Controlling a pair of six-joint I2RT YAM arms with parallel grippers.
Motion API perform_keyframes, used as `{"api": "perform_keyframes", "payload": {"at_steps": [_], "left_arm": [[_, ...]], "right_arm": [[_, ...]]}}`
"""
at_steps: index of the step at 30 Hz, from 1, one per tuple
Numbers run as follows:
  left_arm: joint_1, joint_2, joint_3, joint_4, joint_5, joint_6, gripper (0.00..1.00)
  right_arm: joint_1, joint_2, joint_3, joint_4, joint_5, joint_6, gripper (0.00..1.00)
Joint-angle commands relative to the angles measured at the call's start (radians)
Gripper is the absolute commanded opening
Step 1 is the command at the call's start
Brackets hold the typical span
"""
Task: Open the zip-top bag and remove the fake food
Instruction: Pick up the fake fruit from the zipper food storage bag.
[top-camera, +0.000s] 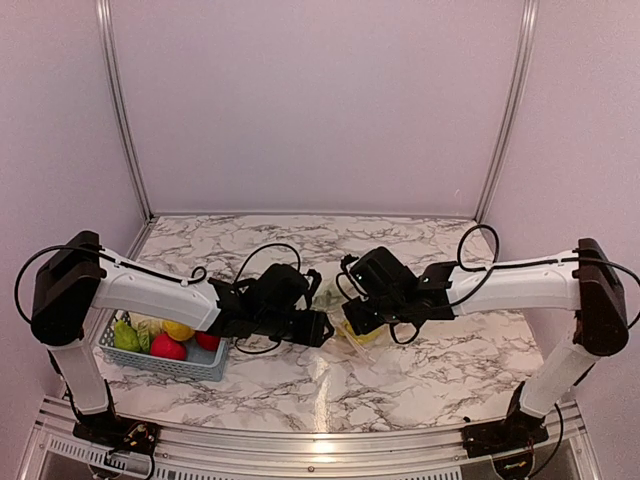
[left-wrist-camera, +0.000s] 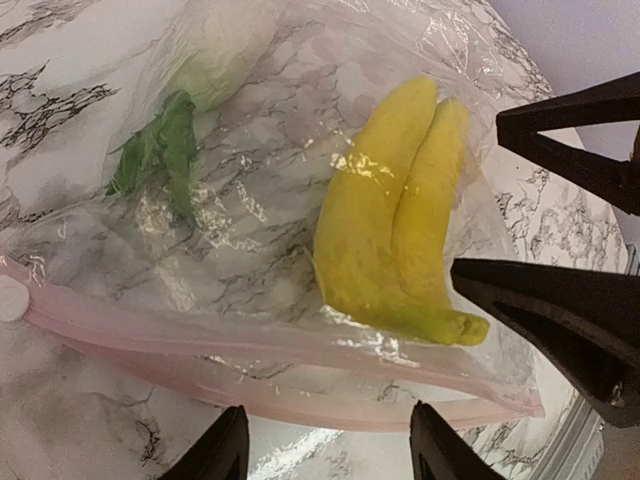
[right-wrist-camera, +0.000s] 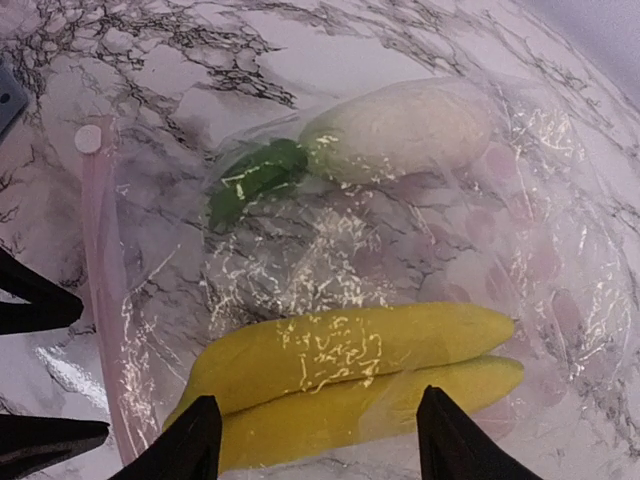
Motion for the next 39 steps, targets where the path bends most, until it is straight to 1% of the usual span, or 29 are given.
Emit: {"api": "perform_keyframes", "payload": {"at_steps": [1,3,6,9,12,15,19,29,34,39], "left_arm": [[0.005,0.009,0.009,0.040,0.024,0.006,0.56],[0.003,0.009,0.009,0.045,0.029,0.016,0.57],[0.003,0.017,0.011,0.047,0.029,0.027,0.57],[-0.001,0.031,0.027,0.045,0.056,0.036,0.57],[-0.008,0.046,0.046,0.036,0.057,0.046,0.57],[-0.012,0.060,0.060,0.034,0.059,0.053,0.58],[-0.014,0.073,0.080,0.031,0.057,0.061,0.61],[-0.017,0.124,0.153,0.005,0.048,0.083,0.67],[-0.019,0.139,0.170,0.005,0.044,0.098,0.66],[-0.020,0.161,0.186,0.005,0.041,0.113,0.65]], "right_arm": [[-0.023,0.071,0.092,-0.084,0.094,0.090,0.60],[-0.037,0.066,0.095,-0.077,0.089,0.102,0.53],[-0.057,0.066,0.092,-0.062,0.060,0.099,0.50],[-0.073,0.097,0.091,-0.060,0.036,0.092,0.41],[-0.088,0.120,0.079,-0.042,0.003,0.090,0.36],[-0.095,0.141,0.069,-0.026,-0.026,0.090,0.36],[-0.097,0.165,0.069,-0.015,-0.055,0.085,0.35],[-0.098,0.179,0.064,0.012,-0.172,0.076,0.36],[-0.118,0.175,0.046,0.036,-0.240,0.086,0.36],[-0.141,0.173,0.032,0.064,-0.322,0.096,0.32]]}}
